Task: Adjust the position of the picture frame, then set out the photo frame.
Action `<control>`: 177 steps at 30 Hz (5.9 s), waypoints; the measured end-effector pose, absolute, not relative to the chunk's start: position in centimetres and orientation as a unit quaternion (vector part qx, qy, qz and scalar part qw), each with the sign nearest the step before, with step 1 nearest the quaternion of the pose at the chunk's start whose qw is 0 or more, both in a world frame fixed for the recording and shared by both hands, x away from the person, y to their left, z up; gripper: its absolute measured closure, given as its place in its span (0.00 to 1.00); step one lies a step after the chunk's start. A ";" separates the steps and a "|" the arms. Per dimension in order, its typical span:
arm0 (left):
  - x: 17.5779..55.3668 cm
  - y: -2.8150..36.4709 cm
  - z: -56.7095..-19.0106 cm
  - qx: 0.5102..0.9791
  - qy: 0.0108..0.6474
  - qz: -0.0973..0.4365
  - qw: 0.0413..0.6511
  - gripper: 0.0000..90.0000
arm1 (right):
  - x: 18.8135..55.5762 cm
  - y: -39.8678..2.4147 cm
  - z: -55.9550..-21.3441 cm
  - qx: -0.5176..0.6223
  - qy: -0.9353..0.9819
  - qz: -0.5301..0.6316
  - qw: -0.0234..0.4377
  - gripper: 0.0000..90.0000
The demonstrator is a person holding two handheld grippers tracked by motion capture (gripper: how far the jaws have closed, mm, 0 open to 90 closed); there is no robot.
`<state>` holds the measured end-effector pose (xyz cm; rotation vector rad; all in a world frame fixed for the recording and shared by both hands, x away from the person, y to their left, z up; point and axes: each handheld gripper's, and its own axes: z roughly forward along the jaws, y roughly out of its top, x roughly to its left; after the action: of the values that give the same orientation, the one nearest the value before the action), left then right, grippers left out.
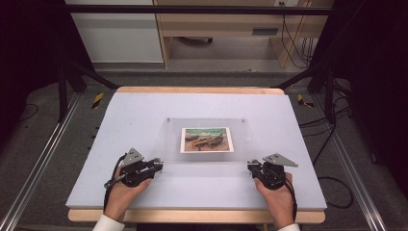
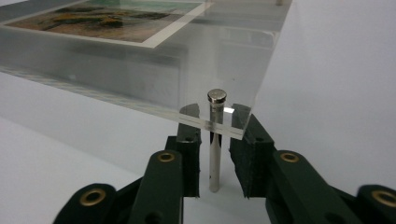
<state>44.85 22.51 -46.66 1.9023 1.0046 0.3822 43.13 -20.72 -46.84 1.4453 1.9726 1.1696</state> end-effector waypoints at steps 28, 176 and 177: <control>44.1 23.3 -45.1 0.745 0.416 0.134 0.504 0.13 | 41.4 -21.8 -45.2 0.507 0.706 0.439 0.226 0.17; 48.8 22.0 -46.1 0.715 0.490 0.038 0.498 0.24 | 48.7 -22.0 -45.8 0.560 0.678 0.473 0.046 0.30; 49.0 22.0 -46.1 0.714 0.490 0.038 0.498 0.24 | 48.8 -22.0 -45.8 0.561 0.677 0.474 0.046 0.30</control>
<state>48.96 22.00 -46.08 1.7294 1.1862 0.0926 48.80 -22.00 -45.76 1.7124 2.0673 1.4467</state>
